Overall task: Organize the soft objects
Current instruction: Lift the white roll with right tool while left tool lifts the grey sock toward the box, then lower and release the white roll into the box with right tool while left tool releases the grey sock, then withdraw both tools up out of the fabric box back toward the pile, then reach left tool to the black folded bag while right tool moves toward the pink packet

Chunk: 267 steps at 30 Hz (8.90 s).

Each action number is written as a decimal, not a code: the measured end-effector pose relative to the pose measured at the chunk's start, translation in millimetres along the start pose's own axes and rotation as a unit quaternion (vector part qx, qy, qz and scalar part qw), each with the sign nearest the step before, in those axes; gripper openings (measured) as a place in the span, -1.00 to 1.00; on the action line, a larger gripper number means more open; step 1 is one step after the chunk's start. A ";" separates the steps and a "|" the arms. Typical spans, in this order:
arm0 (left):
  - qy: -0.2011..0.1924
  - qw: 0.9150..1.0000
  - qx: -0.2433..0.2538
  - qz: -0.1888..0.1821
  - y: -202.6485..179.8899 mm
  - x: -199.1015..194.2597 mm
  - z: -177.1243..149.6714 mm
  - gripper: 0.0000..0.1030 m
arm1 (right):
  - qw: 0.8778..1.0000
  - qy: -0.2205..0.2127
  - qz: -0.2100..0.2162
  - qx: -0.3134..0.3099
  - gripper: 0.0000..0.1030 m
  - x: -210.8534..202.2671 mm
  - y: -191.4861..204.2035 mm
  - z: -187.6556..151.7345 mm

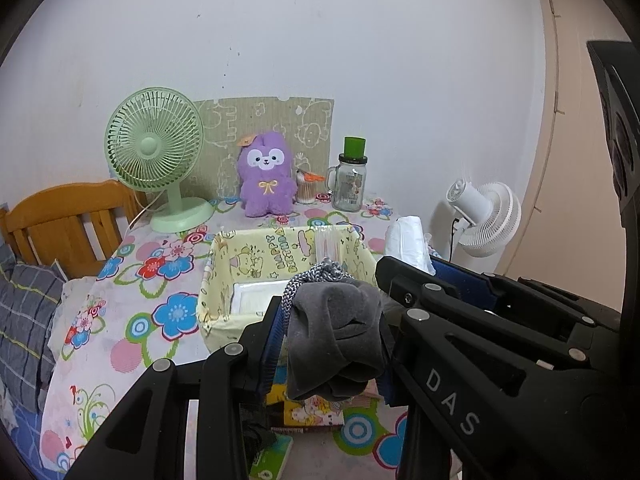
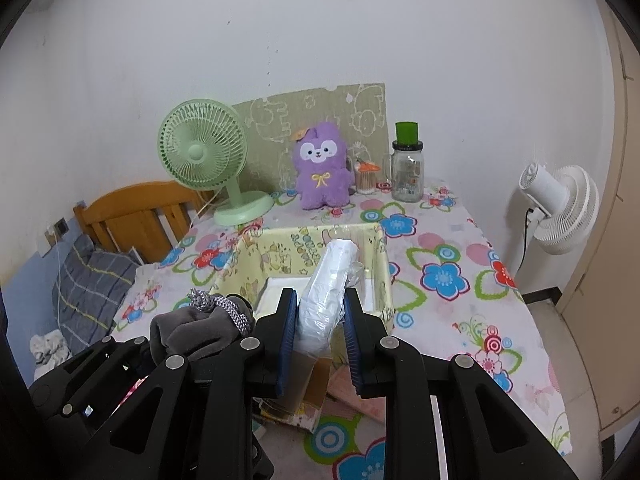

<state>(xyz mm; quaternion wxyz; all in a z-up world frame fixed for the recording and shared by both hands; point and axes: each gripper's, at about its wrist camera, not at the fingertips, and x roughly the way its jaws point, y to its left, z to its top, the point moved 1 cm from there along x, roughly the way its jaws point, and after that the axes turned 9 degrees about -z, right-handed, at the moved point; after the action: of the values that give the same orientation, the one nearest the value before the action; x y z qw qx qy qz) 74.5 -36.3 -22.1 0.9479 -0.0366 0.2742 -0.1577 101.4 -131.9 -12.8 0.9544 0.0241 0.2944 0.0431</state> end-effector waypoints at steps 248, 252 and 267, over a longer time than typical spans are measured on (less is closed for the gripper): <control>0.105 0.993 -0.044 0.021 76.7 70.4 -93.9 -0.03 | 0.994 0.096 0.007 -0.052 0.99 109.6 37.2 -89.1; 0.107 0.993 -0.048 0.018 77.2 70.8 -93.2 -0.10 | 0.994 0.101 0.007 -0.047 0.99 112.5 37.3 -88.7; 0.093 0.995 -0.040 0.022 72.0 55.7 -96.2 -0.22 | 0.995 0.089 -0.002 -0.052 0.99 97.3 39.2 -90.2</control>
<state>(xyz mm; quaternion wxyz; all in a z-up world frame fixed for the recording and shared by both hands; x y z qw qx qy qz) 88.1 15.8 -143.1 0.9195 -0.0539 0.3676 -0.1284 127.9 -81.6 -138.9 0.9243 -0.0305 0.3759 0.0585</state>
